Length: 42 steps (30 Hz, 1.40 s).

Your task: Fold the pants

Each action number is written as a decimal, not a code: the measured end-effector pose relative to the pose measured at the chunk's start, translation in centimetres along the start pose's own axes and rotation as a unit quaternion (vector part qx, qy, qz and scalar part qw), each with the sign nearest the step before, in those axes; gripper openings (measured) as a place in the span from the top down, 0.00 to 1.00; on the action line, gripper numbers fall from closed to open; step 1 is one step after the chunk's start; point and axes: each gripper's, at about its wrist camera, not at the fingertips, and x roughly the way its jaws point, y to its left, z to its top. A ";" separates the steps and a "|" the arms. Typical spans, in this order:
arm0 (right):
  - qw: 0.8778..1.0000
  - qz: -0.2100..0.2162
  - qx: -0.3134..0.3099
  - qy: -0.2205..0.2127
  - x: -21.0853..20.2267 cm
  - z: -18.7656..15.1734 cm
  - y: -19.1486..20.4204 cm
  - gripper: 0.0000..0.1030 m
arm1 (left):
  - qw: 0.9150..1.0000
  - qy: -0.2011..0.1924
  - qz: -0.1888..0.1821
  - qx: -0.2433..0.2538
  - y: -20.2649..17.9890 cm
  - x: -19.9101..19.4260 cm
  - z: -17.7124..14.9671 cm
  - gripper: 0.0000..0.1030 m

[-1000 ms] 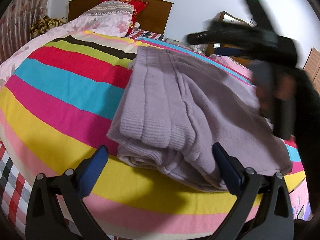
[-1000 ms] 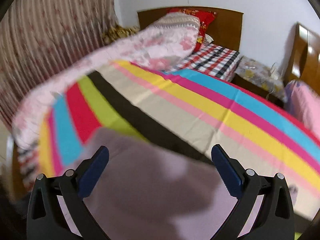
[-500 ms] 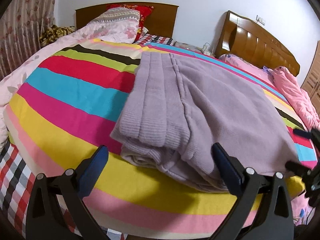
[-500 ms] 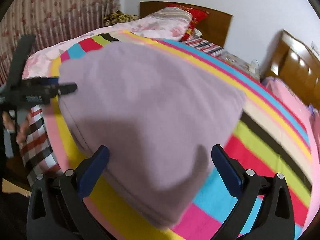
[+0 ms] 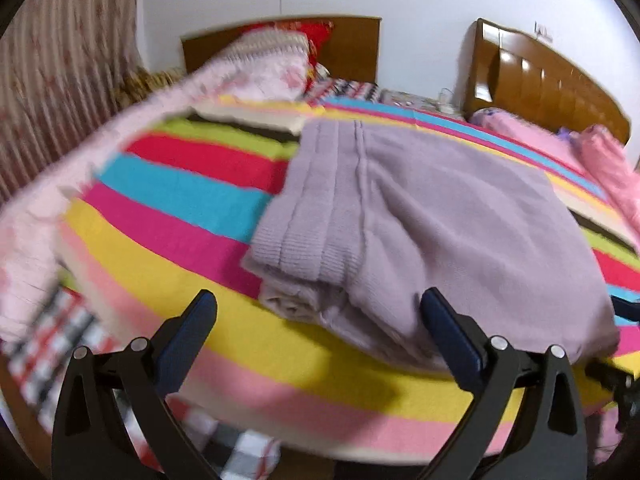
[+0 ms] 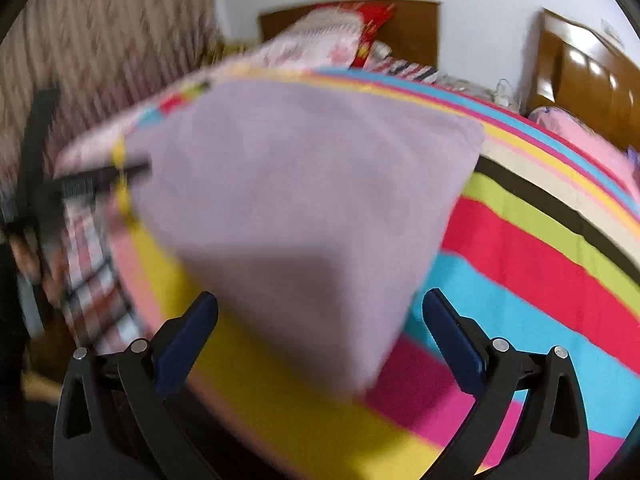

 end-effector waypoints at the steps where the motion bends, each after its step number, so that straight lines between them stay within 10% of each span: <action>1: 1.000 -0.001 -0.003 -0.016 -1.3 -0.5 0.0 0.05 | 1.000 -0.022 0.008 0.009 -0.5 -1.6 0.0 0.02; 7: 0.980 0.024 0.081 -0.180 -11.5 -2.4 -3.0 0.04 | 0.982 -0.184 -0.042 -0.010 -2.6 -12.1 0.0 0.01; 12: 0.962 -0.045 0.113 -0.246 -13.9 -2.9 -2.7 0.04 | 0.980 -0.162 -0.100 -0.056 -5.2 -12.9 -0.9 0.01; 20: 0.978 -0.051 0.086 -0.182 -9.4 -3.6 -0.9 0.04 | 0.992 -0.121 0.000 -0.014 -8.5 -10.8 -2.8 0.01; 42: 0.977 -0.046 0.104 -0.182 -9.4 -4.3 -0.4 0.04 | 0.993 -0.117 0.003 0.002 -8.3 -9.8 -3.7 0.01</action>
